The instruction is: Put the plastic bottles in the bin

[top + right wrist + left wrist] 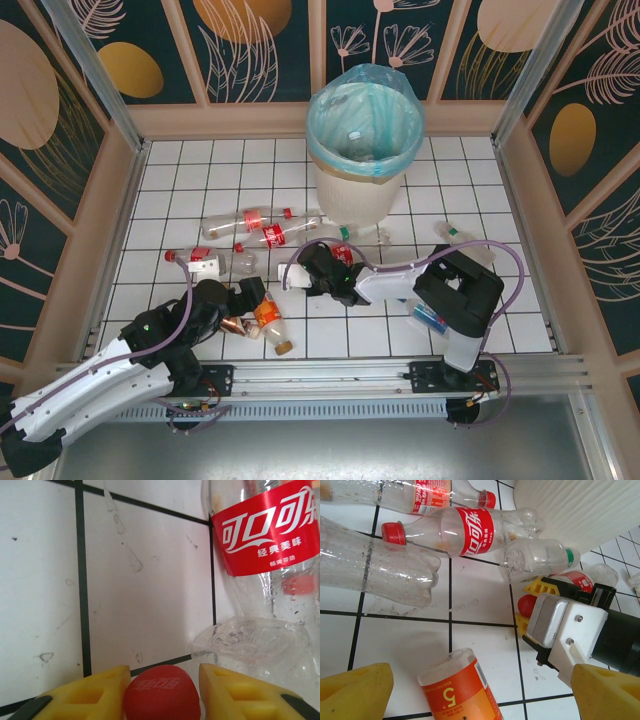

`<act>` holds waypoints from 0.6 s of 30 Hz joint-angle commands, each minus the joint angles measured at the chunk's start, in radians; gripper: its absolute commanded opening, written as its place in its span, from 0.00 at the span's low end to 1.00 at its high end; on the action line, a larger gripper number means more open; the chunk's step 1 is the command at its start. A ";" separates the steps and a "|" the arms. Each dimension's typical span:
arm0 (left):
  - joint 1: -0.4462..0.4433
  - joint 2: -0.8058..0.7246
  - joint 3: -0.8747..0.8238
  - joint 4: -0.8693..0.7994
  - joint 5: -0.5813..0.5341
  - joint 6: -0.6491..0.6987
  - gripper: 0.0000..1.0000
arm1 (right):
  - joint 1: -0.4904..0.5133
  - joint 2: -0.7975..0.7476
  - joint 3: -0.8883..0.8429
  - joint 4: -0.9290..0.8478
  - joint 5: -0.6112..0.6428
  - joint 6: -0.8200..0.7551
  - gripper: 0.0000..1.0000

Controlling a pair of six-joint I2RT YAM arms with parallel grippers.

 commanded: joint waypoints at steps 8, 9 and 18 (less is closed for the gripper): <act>0.003 -0.010 0.002 0.009 -0.038 -0.008 0.92 | 0.014 -0.143 0.036 -0.078 -0.028 0.040 0.21; 0.004 -0.007 0.006 0.007 -0.039 -0.009 0.92 | 0.018 -0.162 0.048 -0.107 -0.027 0.055 0.21; 0.003 0.038 0.219 -0.029 -0.102 0.068 0.90 | 0.034 -0.434 0.194 -0.313 -0.109 0.238 0.17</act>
